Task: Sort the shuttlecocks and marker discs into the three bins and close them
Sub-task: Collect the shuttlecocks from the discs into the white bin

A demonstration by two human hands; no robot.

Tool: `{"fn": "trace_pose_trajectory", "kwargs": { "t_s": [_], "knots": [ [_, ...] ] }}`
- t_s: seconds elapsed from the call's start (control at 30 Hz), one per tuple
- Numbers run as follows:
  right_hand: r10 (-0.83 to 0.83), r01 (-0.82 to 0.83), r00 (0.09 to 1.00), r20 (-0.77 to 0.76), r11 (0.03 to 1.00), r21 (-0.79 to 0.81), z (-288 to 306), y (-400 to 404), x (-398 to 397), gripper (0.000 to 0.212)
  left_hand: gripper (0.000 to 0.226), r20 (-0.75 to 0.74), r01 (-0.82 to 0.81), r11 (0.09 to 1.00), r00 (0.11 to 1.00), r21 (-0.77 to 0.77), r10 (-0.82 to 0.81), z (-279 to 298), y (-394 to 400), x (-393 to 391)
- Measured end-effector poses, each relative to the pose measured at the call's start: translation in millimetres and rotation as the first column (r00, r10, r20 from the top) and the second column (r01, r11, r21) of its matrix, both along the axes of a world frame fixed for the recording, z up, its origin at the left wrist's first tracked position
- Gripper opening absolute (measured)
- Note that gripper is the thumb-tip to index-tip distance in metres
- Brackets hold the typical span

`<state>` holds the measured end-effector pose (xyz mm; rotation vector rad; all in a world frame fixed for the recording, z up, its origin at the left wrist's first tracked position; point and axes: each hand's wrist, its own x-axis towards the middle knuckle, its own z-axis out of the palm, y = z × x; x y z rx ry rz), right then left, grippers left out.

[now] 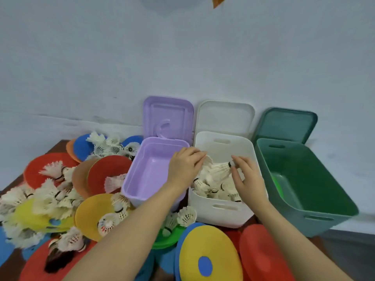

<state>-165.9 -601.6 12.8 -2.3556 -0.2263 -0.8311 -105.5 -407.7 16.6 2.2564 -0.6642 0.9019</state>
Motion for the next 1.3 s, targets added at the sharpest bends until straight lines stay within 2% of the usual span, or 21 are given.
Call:
{"fn": "trace_pose_trajectory", "kwargs": {
  "t_s": [0.13,0.23,0.3,0.4,0.5,0.7,0.83,0.97,1.1,1.3],
  "knots": [
    [-0.115,0.112,0.993,-0.04,0.991,-0.075,-3,-26,13,0.029,0.025,-0.099,0.049,0.994,0.994,0.101,-0.039,1,-32,17],
    [-0.125,0.095,0.983,-0.137,0.973,-0.211,-14,-31,22,0.03,0.02,-0.254,0.096,0.976,0.966,0.196,-0.044,-11,-28,16],
    [-0.122,0.068,0.97,-0.209,0.966,-0.25,-19,-26,22,0.03,0.028,-0.318,0.108,0.965,0.948,0.238,-0.028,-16,-16,10],
    [-0.047,-0.013,0.967,-0.25,0.972,-0.235,-22,-2,18,0.03,0.045,-0.302,0.097,0.957,0.953,0.273,-0.01,-13,13,-3],
    [0.059,-0.113,0.969,-0.242,0.969,-0.218,-20,32,13,0.03,0.051,-0.269,0.044,0.955,0.962,0.294,0.039,-13,56,-16],
    [0.251,-0.31,0.929,-0.273,0.929,-0.202,-17,126,-2,0.033,0.044,-0.234,-0.085,0.95,0.959,0.299,0.16,-16,152,-52],
    [0.348,-0.416,0.88,-0.323,0.892,-0.174,-26,190,-16,0.037,0.042,-0.256,-0.145,0.952,0.942,0.269,0.216,-25,217,-84],
    [0.425,-0.499,0.835,-0.35,0.853,-0.153,-43,251,-31,0.039,0.045,-0.356,-0.182,0.955,0.898,0.236,0.259,-50,279,-113],
    [0.448,-0.54,0.806,-0.386,0.824,-0.172,-68,300,-41,0.035,0.043,-0.433,-0.239,0.943,0.843,0.231,0.32,-84,332,-140],
    [0.401,-0.604,0.765,-0.504,0.718,-0.346,-95,357,-40,0.057,0.047,-0.524,-0.284,0.919,0.757,0.274,0.39,-129,373,-167]
  ]
}}
